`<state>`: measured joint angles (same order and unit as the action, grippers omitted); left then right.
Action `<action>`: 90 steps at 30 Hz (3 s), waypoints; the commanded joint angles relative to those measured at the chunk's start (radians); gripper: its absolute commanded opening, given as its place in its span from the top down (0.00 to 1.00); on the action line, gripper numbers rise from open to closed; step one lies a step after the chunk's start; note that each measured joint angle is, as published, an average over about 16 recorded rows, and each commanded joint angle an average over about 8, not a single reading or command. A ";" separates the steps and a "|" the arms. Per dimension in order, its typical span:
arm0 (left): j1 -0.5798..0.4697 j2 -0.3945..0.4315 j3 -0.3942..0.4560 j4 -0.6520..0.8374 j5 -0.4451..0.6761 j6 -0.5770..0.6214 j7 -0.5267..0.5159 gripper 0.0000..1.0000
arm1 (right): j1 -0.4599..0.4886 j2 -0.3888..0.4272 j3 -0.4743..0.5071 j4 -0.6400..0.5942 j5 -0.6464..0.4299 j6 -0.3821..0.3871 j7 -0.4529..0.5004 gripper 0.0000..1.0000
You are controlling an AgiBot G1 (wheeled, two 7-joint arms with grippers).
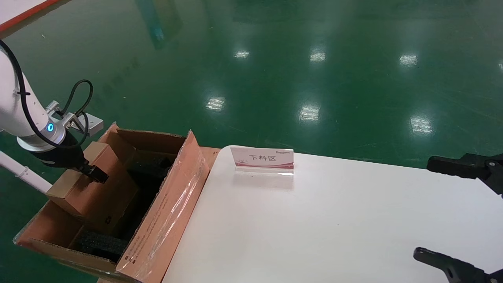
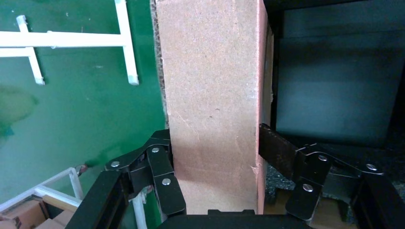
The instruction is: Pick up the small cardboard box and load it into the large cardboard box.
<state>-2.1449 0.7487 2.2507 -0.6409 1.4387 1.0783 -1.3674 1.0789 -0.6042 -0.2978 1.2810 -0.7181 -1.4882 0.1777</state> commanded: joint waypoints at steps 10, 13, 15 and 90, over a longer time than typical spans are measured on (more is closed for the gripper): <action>-0.003 -0.002 0.001 -0.003 0.003 0.001 0.000 0.00 | 0.000 0.000 0.000 0.000 0.000 0.000 0.000 0.00; -0.004 -0.002 -0.001 -0.006 0.001 0.000 0.001 0.00 | 0.000 0.000 0.000 0.000 0.000 0.000 0.000 0.00; -0.006 -0.004 -0.004 -0.010 -0.002 -0.006 0.003 0.00 | 0.000 0.000 0.000 0.000 0.000 0.000 0.000 0.00; 0.605 -0.214 -1.367 -0.666 -0.494 0.224 0.847 0.00 | 0.001 0.001 -0.003 -0.002 0.002 0.000 -0.002 0.00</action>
<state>-1.5398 0.5342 0.8834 -1.3074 0.9447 1.3023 -0.5207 1.0801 -0.6032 -0.3003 1.2790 -0.7169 -1.4880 0.1758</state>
